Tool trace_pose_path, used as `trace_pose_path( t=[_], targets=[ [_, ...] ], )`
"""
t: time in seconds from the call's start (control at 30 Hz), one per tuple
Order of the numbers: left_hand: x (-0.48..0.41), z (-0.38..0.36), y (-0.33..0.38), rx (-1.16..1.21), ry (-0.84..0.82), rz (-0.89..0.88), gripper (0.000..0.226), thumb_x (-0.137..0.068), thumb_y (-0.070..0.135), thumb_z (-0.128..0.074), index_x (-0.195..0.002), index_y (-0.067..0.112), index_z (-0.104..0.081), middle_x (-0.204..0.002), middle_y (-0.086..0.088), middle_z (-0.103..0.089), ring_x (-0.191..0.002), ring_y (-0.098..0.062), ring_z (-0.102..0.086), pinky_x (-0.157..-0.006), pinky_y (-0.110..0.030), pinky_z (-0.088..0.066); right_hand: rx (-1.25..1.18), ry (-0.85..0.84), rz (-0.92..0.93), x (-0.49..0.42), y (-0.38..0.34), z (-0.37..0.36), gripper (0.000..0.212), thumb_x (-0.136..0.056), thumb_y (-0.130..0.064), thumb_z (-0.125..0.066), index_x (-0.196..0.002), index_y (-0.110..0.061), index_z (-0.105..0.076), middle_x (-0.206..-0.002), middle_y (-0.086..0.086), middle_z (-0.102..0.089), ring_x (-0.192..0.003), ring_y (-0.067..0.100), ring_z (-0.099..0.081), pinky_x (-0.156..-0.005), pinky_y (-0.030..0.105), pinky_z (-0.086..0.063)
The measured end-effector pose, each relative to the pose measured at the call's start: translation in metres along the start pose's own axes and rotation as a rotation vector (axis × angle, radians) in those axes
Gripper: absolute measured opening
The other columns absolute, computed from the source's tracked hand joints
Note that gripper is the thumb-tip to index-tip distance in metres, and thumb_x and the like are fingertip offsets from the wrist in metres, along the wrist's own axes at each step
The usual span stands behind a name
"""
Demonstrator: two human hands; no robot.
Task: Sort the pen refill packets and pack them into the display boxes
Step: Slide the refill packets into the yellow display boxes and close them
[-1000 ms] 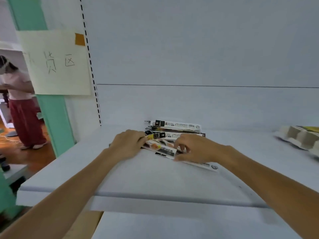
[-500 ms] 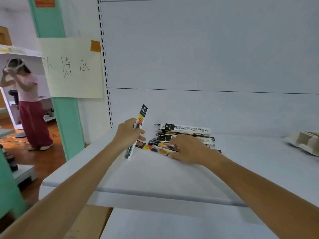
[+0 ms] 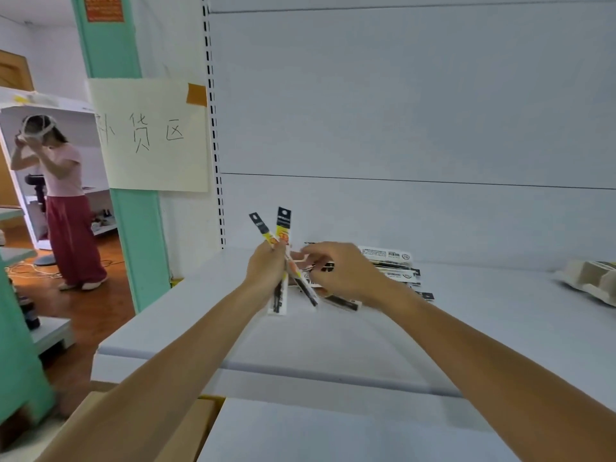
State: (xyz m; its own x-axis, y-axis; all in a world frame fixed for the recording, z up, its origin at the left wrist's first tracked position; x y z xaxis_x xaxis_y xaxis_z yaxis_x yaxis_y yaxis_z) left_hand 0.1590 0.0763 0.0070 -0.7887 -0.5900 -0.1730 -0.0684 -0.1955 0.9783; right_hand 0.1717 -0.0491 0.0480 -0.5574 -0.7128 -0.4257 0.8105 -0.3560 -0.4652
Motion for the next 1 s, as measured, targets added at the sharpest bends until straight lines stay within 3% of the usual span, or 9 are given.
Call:
trace_pose_path(
  t=[0.17,0.3,0.4,0.47,0.63,0.73,0.87,0.93,1.0],
  targets=[
    [-0.001,0.027,0.006,0.076,0.077,-0.069,0.018,-0.097,0.026,-0.042,-0.088,0.014,-0.051,-0.075,-0.004,-0.06,-0.049,-0.014,-0.05,-0.054,-0.029,-0.045,0.46,-0.141,-0.194,0.011,0.063,-0.001,0.02,-0.085,-0.034,-0.061,-0.096,-0.017,-0.065,-0.098,-0.003,-0.062,-0.094,0.018,-0.056,-0.075,0.03,-0.045],
    [-0.002,0.011,0.001,-0.002,-0.027,-0.027,0.027,-0.097,0.035,-0.04,-0.102,0.011,-0.05,-0.076,-0.001,-0.056,-0.051,-0.013,-0.046,-0.055,-0.028,-0.043,0.552,0.12,-0.162,0.005,0.051,0.023,0.024,-0.096,-0.023,-0.043,-0.079,-0.014,-0.057,-0.08,0.0,-0.055,-0.074,0.019,-0.054,-0.061,0.027,-0.037],
    [0.004,-0.01,0.002,0.068,-0.144,0.01,0.031,-0.096,0.043,-0.042,-0.102,0.014,-0.049,-0.083,-0.003,-0.055,-0.057,-0.012,-0.047,-0.052,-0.024,-0.043,0.148,0.361,-0.098,0.001,0.03,0.043,0.021,-0.096,-0.015,-0.045,-0.085,-0.006,-0.06,-0.078,0.004,-0.057,-0.063,0.017,-0.052,-0.055,0.027,-0.04],
    [0.01,-0.025,0.01,0.029,-0.202,-0.057,0.023,-0.093,0.043,-0.047,-0.092,0.02,-0.05,-0.08,0.0,-0.056,-0.06,-0.011,-0.05,-0.054,-0.022,-0.044,-0.106,0.25,-0.102,-0.003,0.021,0.028,0.02,-0.095,-0.012,-0.046,-0.084,-0.005,-0.061,-0.074,0.003,-0.06,-0.056,0.01,-0.053,-0.05,0.017,-0.041],
    [0.015,-0.026,0.022,-0.035,-0.079,-0.156,0.022,-0.098,0.035,-0.038,-0.098,0.022,-0.056,-0.092,0.007,-0.065,-0.08,-0.011,-0.059,-0.065,-0.026,-0.044,0.011,0.192,-0.118,-0.002,0.017,0.01,0.014,-0.09,-0.021,-0.056,-0.086,-0.008,-0.055,-0.079,-0.001,-0.055,-0.07,0.007,-0.051,-0.065,0.027,-0.041],
    [0.014,-0.027,0.025,0.328,-0.081,-0.081,0.015,-0.099,0.032,-0.041,-0.1,0.025,-0.055,-0.101,0.005,-0.064,-0.091,-0.013,-0.061,-0.086,-0.034,-0.049,-0.092,0.019,-0.167,0.003,0.02,-0.007,0.042,-0.081,-0.031,-0.067,-0.112,-0.01,-0.046,-0.104,0.002,-0.058,-0.093,0.017,-0.057,-0.078,0.03,-0.048],
    [0.028,-0.049,0.034,0.874,-0.313,0.086,0.008,-0.096,0.015,-0.049,-0.093,0.017,-0.056,-0.093,-0.003,-0.06,-0.083,-0.015,-0.059,-0.081,-0.032,-0.049,0.103,0.028,-0.048,0.007,0.005,-0.007,0.037,-0.082,-0.023,-0.065,-0.099,-0.013,-0.034,-0.083,0.001,-0.052,-0.071,0.021,-0.05,-0.055,0.029,-0.037],
    [0.032,-0.05,0.033,0.697,-0.302,0.065,0.005,-0.092,0.017,-0.055,-0.097,0.015,-0.055,-0.096,-0.003,-0.059,-0.087,-0.016,-0.06,-0.083,-0.032,-0.051,0.197,0.104,-0.059,0.006,0.011,0.009,0.024,-0.085,-0.013,-0.054,-0.09,-0.013,-0.03,-0.076,0.003,-0.047,-0.068,0.026,-0.045,-0.053,0.032,-0.031],
    [0.026,-0.023,0.032,0.316,-0.075,-0.035,0.043,-0.083,0.029,-0.067,-0.119,0.015,-0.048,-0.12,-0.004,-0.053,-0.115,-0.019,-0.051,-0.099,-0.033,-0.041,0.241,0.082,-0.127,0.009,0.025,0.017,0.014,-0.087,-0.012,-0.046,-0.087,-0.013,-0.032,-0.07,0.0,-0.045,-0.068,0.027,-0.044,-0.054,0.032,-0.03]
  ],
)
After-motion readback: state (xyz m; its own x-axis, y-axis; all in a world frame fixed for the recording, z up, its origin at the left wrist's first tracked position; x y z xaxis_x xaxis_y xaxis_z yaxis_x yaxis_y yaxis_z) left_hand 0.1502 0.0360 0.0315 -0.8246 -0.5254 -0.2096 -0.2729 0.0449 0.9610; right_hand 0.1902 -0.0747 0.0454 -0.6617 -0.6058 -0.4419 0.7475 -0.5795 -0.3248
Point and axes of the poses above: each hand's wrist, its own x-axis away from the middle knuckle, its own z-axis out of the back of the hand, y = z × x, the point moved 10 cm from there along -x, towards the middle knuckle
